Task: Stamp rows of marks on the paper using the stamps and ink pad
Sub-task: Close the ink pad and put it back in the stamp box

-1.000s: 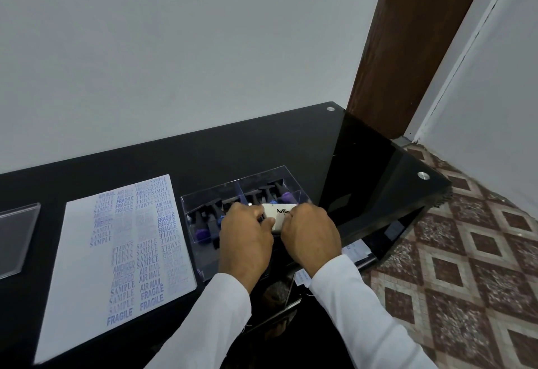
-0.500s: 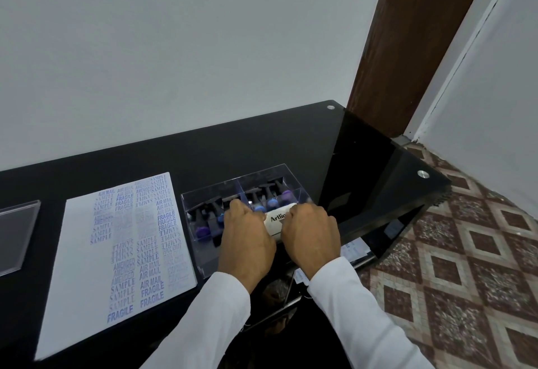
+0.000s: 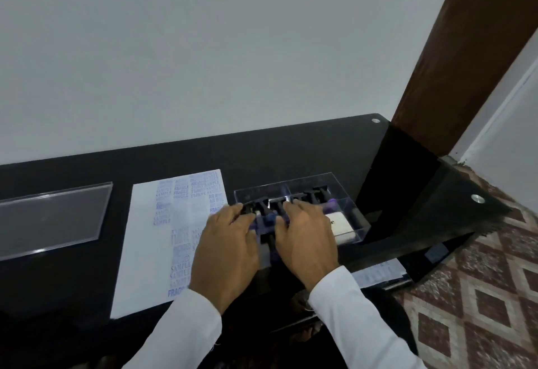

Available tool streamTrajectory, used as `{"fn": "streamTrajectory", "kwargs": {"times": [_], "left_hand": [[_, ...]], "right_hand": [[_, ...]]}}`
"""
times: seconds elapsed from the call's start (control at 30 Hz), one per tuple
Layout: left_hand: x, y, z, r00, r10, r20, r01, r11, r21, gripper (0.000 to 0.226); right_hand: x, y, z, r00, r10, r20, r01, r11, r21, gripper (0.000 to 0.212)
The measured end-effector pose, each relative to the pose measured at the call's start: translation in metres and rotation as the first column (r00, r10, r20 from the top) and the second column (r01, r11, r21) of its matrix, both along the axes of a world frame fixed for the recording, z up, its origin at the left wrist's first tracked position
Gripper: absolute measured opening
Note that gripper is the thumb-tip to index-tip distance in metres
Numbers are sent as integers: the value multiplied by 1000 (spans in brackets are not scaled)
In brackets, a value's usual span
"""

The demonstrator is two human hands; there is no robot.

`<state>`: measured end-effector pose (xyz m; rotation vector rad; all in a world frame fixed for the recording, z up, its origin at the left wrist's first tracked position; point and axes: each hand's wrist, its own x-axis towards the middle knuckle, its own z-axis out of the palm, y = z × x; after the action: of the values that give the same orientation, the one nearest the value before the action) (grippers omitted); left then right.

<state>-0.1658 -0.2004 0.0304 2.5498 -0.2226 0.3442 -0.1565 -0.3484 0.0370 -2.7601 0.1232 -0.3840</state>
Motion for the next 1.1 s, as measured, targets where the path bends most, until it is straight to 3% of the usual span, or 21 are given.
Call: {"fn": "streamTrajectory", "kwargs": {"times": [0.37, 0.57, 0.87, 1.1], "left_hand": [[-16, 197, 7, 937, 345, -49, -333, 929, 165, 48], [-29, 292, 13, 882, 469, -51, -459, 878, 135, 50], [-17, 372, -2, 830, 548, -98, -545, 836, 59, 56], [26, 411, -22, 809, 547, -215, -548, 834, 61, 66]], "right_hand": [[16, 164, 11, 909, 396, -133, -394, 918, 40, 65], [27, 249, 13, 840, 514, -174, -512, 857, 59, 74], [53, 331, 0, 803, 566, -184, -568, 822, 48, 75], [92, 363, -16, 817, 507, -275, -530, 848, -13, 83]]}}
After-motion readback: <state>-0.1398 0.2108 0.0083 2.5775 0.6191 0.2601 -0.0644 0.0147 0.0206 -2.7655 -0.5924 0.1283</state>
